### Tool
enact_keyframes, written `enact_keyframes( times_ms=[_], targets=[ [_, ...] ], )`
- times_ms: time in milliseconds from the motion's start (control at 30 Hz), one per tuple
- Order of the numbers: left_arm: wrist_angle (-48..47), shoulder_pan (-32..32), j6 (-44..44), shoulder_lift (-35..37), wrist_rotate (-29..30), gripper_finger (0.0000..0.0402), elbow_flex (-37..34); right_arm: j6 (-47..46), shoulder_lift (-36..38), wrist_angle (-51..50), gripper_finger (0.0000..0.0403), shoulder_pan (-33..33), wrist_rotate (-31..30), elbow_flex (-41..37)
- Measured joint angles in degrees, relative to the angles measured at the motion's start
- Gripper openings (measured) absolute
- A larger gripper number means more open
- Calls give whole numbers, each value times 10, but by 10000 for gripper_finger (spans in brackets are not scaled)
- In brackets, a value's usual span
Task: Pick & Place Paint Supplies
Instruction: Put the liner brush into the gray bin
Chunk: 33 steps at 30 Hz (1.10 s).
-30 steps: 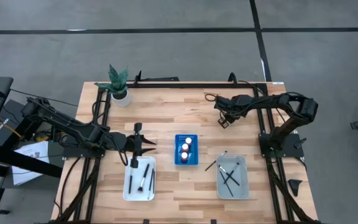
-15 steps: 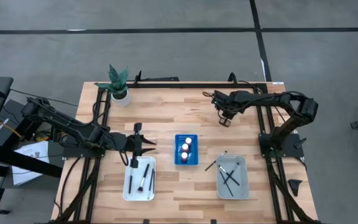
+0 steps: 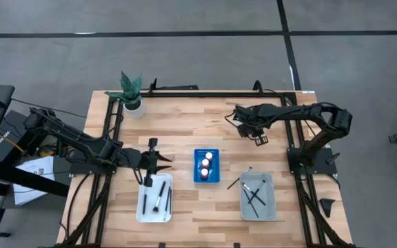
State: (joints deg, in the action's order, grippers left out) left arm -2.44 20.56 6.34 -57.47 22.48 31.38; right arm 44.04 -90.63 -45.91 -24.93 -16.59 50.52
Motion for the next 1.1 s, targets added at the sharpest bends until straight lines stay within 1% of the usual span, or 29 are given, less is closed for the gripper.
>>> enact_keyframes(
  times_ms=[133, 300, 500, 700, 800, 867, 1000, 1100],
  targets=[
    [0, 0, 5, 0, 0, 76, 0, 15, -1, 30, 106, -3, 0, 0],
    [0, 0, 5, 0, 0, 76, 0, 29, -1, 31, 106, -18, 1, 0],
    [0, 0, 5, 0, 0, 76, 0, 55, -7, 20, 106, -36, 46, -1],
    [0, 0, 5, 0, 0, 76, 0, 70, -6, 17, 106, -37, 47, -2],
    [0, 0, 5, 0, 0, 76, 0, 81, -6, 15, 106, -38, 63, -2],
    [0, 0, 5, 0, -1, 76, 0, 90, -6, 15, 106, -39, 62, -2],
    [0, 0, 5, 0, -1, 76, 0, 95, -6, 16, 106, -51, 63, -2],
    [0, 0, 5, 0, -1, 76, 0, 96, -6, 16, 106, -65, 80, -2]
  ],
)
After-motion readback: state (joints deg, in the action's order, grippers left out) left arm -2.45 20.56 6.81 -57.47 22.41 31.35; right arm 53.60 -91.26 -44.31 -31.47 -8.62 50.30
